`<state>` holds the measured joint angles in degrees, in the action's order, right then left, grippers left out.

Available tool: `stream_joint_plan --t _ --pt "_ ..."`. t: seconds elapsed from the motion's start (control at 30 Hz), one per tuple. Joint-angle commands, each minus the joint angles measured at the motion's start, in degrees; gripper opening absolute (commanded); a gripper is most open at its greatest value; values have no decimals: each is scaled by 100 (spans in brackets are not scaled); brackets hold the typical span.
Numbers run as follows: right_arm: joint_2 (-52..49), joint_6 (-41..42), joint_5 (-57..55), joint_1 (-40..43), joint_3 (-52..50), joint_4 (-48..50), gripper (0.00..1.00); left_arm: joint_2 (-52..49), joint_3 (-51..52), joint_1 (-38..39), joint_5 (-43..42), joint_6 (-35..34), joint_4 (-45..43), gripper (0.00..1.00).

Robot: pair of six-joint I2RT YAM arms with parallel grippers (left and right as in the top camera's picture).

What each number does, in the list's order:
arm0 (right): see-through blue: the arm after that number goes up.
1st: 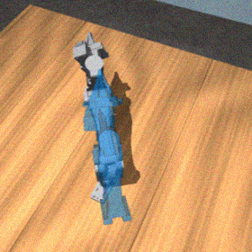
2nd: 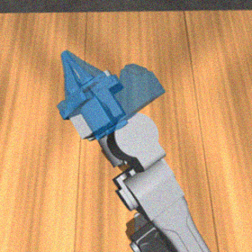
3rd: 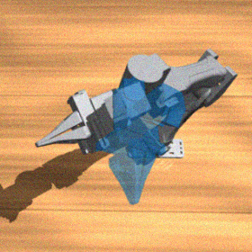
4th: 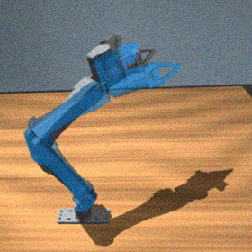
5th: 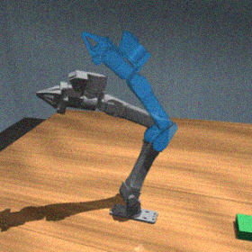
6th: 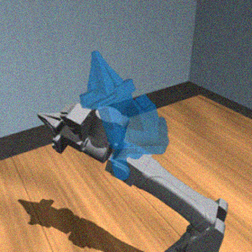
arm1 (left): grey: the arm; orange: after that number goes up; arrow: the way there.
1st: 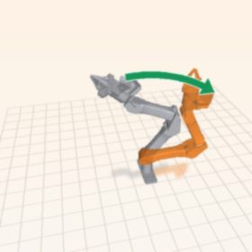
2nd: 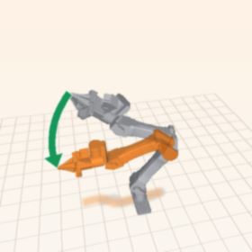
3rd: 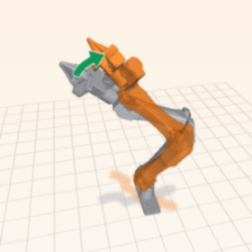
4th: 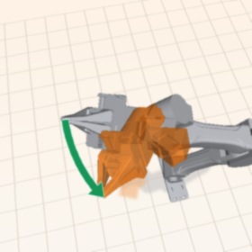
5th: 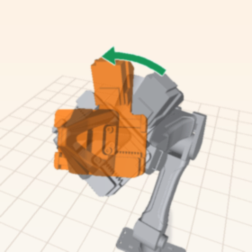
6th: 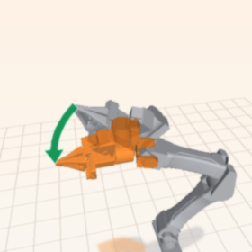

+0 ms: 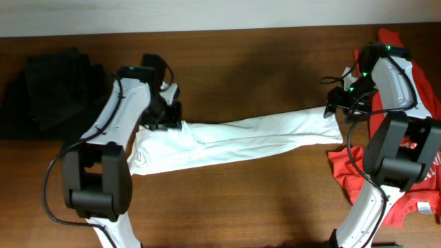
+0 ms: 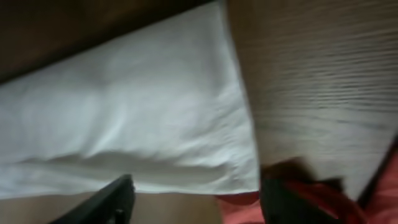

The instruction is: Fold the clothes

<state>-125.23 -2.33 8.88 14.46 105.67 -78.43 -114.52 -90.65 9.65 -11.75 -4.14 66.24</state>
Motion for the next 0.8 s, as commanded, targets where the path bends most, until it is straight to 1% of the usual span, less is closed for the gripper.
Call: stream_joint_plan --t 0.0,0.1,0.2,0.27,0.4,0.57,0.6,0.63,0.67,0.73,0.77 --pt "111 -162 -254 254 -52 190 82 136 767 -44 129 -162 -280 42" --pt "111 -529 -22 282 -133 319 82 136 1161 -44 264 -271 -509 42" --pt "111 -964 297 273 -494 616 82 133 1362 -44 280 -273 -769 42" --pt "111 -1134 293 271 -839 898 82 133 1368 -44 280 -345 -894 42" --pt "111 -1185 302 271 -1373 1456 82 136 1368 -44 256 -417 -868 42" --pt "111 -1189 393 229 -1620 1777 82 168 1333 -83 256 -415 -710 42" --pt "111 -1255 520 212 -1644 1786 79 197 1307 -81 256 -415 -688 42" --pt "111 -1353 699 197 -1657 1784 72 249 1270 -81 251 -417 -669 42" --pt "111 -1510 944 173 -1670 1777 63 313 1222 -81 254 -417 -660 42" --pt "111 -1633 1193 125 -1674 1751 39 544 1093 -81 256 -417 -656 42" --pt "111 -1631 1187 96 -1674 1749 32 629 1049 -83 256 -415 -658 42"
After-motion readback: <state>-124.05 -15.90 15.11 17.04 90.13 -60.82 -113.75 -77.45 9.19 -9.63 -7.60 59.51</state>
